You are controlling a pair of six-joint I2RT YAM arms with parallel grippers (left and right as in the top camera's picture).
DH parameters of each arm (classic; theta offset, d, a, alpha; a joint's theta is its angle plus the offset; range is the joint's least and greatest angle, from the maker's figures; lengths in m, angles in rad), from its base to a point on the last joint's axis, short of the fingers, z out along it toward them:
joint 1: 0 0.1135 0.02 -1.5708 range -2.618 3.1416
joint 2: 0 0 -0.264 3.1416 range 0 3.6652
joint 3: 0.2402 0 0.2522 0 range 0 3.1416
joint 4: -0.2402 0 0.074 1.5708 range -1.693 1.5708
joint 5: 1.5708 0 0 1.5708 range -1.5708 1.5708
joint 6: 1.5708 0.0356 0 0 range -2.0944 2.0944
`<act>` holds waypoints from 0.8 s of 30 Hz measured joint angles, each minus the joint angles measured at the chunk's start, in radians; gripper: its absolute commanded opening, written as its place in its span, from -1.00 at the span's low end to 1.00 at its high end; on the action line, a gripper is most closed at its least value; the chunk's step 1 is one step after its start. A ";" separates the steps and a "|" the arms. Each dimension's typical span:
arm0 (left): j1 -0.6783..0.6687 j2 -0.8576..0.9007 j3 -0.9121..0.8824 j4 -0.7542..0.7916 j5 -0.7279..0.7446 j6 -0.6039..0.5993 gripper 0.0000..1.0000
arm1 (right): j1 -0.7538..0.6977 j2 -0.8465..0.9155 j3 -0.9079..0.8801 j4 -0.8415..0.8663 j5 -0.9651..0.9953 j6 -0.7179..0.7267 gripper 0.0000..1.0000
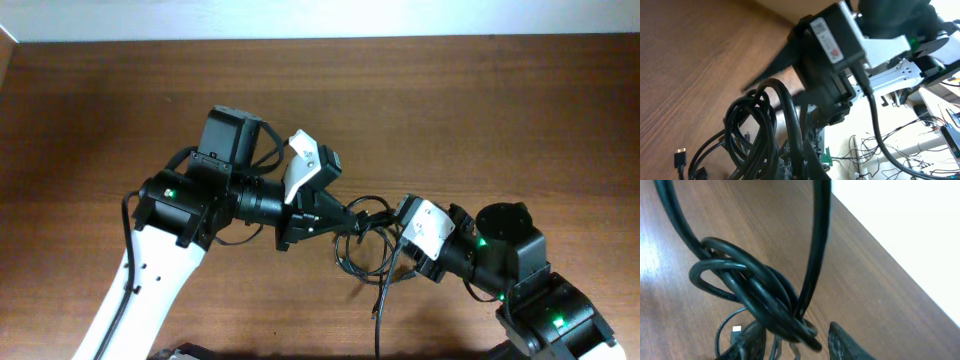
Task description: Untangle cables
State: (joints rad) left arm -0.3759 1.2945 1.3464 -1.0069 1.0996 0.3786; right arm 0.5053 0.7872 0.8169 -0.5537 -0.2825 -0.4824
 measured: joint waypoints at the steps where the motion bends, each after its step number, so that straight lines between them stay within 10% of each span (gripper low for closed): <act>1: 0.000 0.000 0.000 0.000 0.003 0.000 -1.00 | 0.000 0.004 0.000 -0.002 -0.001 -0.006 -0.81; 24: 0.000 -0.006 0.000 0.080 0.080 0.000 -1.00 | -0.002 0.013 0.000 0.009 -0.273 -0.019 -0.38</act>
State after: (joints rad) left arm -0.3759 1.2888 1.3464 -0.9268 1.1793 0.3790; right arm 0.5034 0.7998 0.8169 -0.5446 -0.5556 -0.5011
